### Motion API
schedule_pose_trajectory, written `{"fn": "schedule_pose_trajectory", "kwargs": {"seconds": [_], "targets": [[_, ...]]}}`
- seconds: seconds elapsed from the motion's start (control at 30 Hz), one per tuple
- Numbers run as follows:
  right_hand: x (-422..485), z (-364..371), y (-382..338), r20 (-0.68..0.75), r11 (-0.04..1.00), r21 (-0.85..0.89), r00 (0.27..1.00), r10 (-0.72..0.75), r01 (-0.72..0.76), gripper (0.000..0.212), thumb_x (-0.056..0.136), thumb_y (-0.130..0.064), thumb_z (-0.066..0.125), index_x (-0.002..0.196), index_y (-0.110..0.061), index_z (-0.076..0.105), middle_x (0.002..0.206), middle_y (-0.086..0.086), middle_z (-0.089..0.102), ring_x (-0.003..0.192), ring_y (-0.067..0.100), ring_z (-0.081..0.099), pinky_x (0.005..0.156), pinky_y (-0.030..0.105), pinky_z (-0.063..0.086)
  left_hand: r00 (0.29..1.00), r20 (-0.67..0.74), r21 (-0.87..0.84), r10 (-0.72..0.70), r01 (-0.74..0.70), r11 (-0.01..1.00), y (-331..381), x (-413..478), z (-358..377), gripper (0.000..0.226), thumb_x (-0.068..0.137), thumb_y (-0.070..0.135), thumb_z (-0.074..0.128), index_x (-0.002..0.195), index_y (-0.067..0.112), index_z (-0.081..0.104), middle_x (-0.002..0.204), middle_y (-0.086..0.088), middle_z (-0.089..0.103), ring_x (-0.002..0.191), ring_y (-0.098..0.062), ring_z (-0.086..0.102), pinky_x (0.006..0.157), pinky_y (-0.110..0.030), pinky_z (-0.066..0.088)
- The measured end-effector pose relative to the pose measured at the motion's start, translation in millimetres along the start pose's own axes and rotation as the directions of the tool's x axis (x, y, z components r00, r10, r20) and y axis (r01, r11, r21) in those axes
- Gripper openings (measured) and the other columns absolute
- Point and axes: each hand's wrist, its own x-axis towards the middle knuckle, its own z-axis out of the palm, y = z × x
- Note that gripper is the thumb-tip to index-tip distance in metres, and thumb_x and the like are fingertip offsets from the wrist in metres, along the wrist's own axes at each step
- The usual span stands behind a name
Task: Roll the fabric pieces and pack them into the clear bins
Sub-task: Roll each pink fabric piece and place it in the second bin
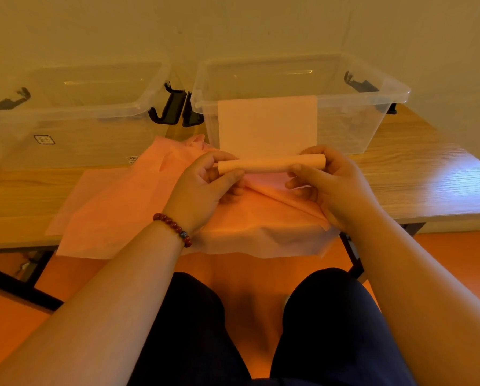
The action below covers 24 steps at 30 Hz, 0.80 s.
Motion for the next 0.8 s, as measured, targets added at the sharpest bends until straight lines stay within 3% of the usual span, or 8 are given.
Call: {"fn": "schedule_pose_trajectory", "kwargs": {"seconds": [0.1, 0.23, 0.37, 0.53, 0.67, 0.8], "targets": [[0.2, -0.8, 0.7, 0.022, 1.0, -0.012, 1.0, 0.002, -0.002, 0.026, 0.085, -0.002, 0.069, 0.097, -0.023, 0.062, 0.07, -0.004, 0.068, 0.067, 0.016, 0.068, 0.066, 0.029, 0.054, 1.0, -0.005, 0.012, 0.004, -0.004, 1.0, -0.3, 0.4, 0.0, 0.007, 0.091, 0.018, 0.06, 0.097, 0.022, 0.061, 0.069, 0.007, 0.071, 0.064, -0.007, 0.066, 0.059, -0.02, 0.054], [0.4, -0.3, 1.9, -0.002, 0.999, -0.044, 1.0, -0.016, 0.016, 0.009, 0.089, -0.009, 0.066, 0.09, -0.017, 0.062, 0.07, 0.0, 0.068, 0.067, 0.017, 0.068, 0.064, 0.027, 0.054, 1.0, 0.008, -0.014, 0.013, -0.013, 1.0, 0.6, -0.4, -0.2, 0.028, 0.087, 0.007, 0.064, 0.103, 0.029, 0.058, 0.072, 0.009, 0.072, 0.066, -0.007, 0.067, 0.062, -0.022, 0.056], [0.2, 0.5, 1.7, 0.001, 0.998, -0.057, 1.0, -0.019, 0.019, 0.004, 0.09, -0.015, 0.065, 0.094, -0.016, 0.063, 0.077, 0.001, 0.07, 0.074, 0.017, 0.07, 0.067, 0.029, 0.054, 1.0, 0.002, -0.013, -0.001, 0.001, 1.0, 0.0, 0.3, -1.5, 0.017, 0.091, 0.01, 0.06, 0.099, 0.025, 0.058, 0.072, 0.006, 0.072, 0.065, -0.009, 0.067, 0.061, -0.022, 0.056], [1.1, -1.5, 2.5, 0.031, 0.997, -0.082, 0.999, -0.011, 0.013, 0.027, 0.084, -0.004, 0.07, 0.099, -0.026, 0.062, 0.072, -0.004, 0.069, 0.074, 0.018, 0.069, 0.072, 0.034, 0.053, 1.0, -0.009, -0.005, -0.001, 0.001, 1.0, -2.3, 1.0, -1.3, 0.009, 0.09, 0.016, 0.061, 0.097, 0.022, 0.06, 0.073, 0.007, 0.072, 0.066, -0.01, 0.067, 0.061, -0.024, 0.056], [-0.6, 1.1, 2.2, 0.007, 0.992, -0.111, 0.999, -0.054, 0.055, 0.007, 0.09, -0.01, 0.066, 0.09, -0.016, 0.063, 0.067, -0.002, 0.067, 0.066, 0.015, 0.067, 0.063, 0.027, 0.053, 1.0, -0.012, -0.065, -0.009, 0.009, 0.998, -2.6, 0.8, -2.2, 0.028, 0.086, 0.001, 0.064, 0.1, 0.024, 0.057, 0.075, 0.006, 0.073, 0.07, -0.011, 0.069, 0.065, -0.026, 0.058], [-0.3, 1.7, 1.4, 0.002, 0.998, -0.068, 1.0, -0.018, 0.018, 0.006, 0.09, -0.015, 0.064, 0.097, -0.016, 0.065, 0.071, -0.002, 0.071, 0.07, 0.015, 0.069, 0.066, 0.027, 0.054, 0.999, -0.044, -0.037, -0.001, 0.0, 0.999, -2.0, 0.5, -1.3, 0.019, 0.087, 0.006, 0.063, 0.095, 0.024, 0.059, 0.071, 0.008, 0.07, 0.066, -0.008, 0.067, 0.063, -0.024, 0.057]]}}
